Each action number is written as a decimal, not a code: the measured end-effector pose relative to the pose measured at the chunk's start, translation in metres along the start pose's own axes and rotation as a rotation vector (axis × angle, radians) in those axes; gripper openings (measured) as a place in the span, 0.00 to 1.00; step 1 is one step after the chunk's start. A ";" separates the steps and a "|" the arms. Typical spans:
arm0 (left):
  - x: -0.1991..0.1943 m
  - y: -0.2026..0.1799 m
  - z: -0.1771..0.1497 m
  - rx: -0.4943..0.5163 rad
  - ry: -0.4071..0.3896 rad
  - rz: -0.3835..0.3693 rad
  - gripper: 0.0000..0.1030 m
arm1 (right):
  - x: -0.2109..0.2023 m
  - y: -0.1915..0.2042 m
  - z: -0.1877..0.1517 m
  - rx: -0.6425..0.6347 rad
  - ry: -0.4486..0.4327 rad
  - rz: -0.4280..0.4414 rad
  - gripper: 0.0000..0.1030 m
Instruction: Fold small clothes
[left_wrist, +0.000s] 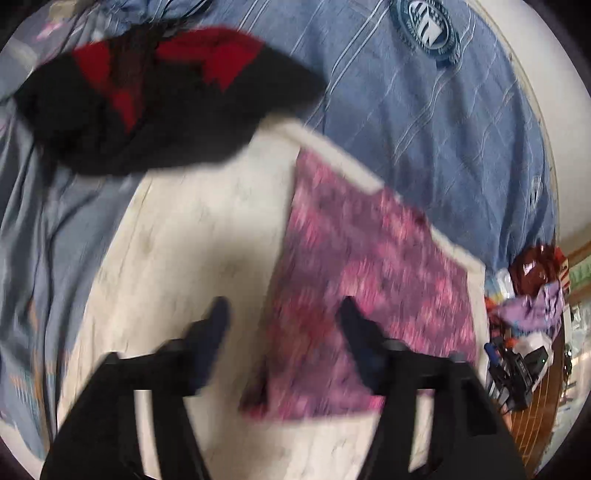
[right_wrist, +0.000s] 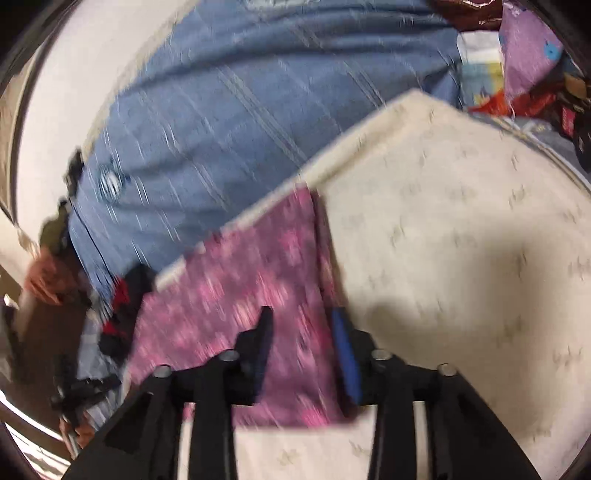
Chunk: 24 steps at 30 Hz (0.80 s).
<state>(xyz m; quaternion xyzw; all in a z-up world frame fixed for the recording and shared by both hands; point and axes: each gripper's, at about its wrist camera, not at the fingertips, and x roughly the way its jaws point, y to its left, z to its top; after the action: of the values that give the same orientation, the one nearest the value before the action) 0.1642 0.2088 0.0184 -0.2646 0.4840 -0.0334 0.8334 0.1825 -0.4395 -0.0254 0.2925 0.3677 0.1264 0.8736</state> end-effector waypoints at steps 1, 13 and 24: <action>0.010 -0.004 0.013 -0.001 0.016 -0.009 0.66 | 0.011 0.003 0.011 0.018 0.003 0.013 0.51; 0.111 0.003 0.084 -0.153 0.205 -0.044 0.66 | 0.128 0.002 0.069 0.138 0.051 -0.079 0.51; 0.084 -0.035 0.095 -0.020 0.029 -0.045 0.02 | 0.114 0.051 0.089 -0.123 -0.049 -0.047 0.04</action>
<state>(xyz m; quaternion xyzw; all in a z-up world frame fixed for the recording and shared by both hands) 0.2938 0.1920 0.0061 -0.2831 0.4901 -0.0511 0.8228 0.3253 -0.3863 -0.0091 0.2326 0.3446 0.1208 0.9014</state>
